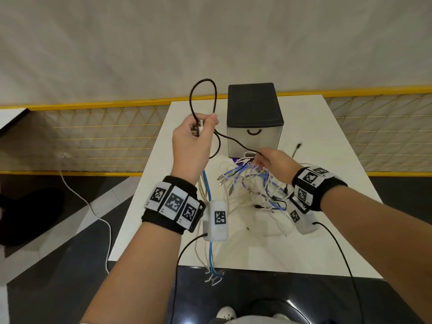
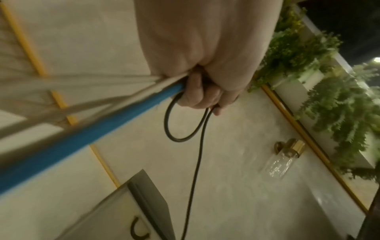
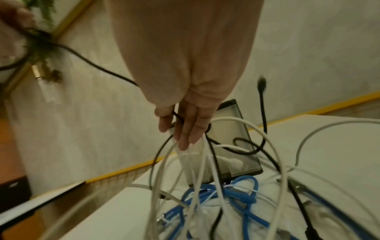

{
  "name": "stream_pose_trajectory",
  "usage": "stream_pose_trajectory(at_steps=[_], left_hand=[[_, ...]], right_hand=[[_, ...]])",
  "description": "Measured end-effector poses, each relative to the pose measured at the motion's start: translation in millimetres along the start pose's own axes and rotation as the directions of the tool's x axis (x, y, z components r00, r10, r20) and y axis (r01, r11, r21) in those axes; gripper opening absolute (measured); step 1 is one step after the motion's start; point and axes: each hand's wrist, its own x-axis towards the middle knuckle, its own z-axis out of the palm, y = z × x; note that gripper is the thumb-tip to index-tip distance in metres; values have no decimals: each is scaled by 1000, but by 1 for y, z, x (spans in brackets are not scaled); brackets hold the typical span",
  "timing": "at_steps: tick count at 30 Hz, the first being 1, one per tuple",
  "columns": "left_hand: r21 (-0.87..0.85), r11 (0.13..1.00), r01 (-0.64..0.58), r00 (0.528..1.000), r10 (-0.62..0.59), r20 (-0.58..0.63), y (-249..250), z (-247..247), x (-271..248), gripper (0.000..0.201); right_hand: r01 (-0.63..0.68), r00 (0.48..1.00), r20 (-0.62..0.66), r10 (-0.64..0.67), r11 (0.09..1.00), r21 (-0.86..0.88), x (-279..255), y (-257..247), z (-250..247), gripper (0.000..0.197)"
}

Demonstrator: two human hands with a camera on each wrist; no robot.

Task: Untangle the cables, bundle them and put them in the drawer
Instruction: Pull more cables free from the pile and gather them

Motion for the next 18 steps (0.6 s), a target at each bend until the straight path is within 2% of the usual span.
stream_pose_trajectory(at_steps=[4,6,8,11,12,13,16,17,18], left_hand=[[-58,998,34,997,-37,-65,-2,-7,0,14],[-92,993,70,993,-79,-92,-1,-9,0,15],[-125,987,98,988,-112,-108,0,-11,0,15],[-169,977,131,981,-152,-117,-2,-14,0,15],[-180,974,140,981,-161,-108,-3,-14,-1,16],[-192,970,146,982,-166,-88,-4,-12,-1,16],[-215,967,139,990,-141,7,-3,-6,-5,15],[-210,969,129,992,-125,33,-2,-4,-6,15],[-207,971,118,993,-110,50,0,-3,-7,14]], right_hand=[[-1,999,-52,5,998,69,12,-1,-11,25],[-51,997,-43,63,969,243,20,-1,-16,24],[-84,991,-60,122,896,436,22,-3,-21,15],[-29,982,-144,125,845,534,19,-13,-31,16],[-10,986,-135,100,835,550,17,-18,-33,13],[7,994,-97,54,839,544,14,-25,-33,14],[33,987,130,-95,911,411,10,-39,-16,48],[31,974,198,-110,931,365,9,-40,-4,46],[21,970,222,-97,948,319,8,-39,8,35]])
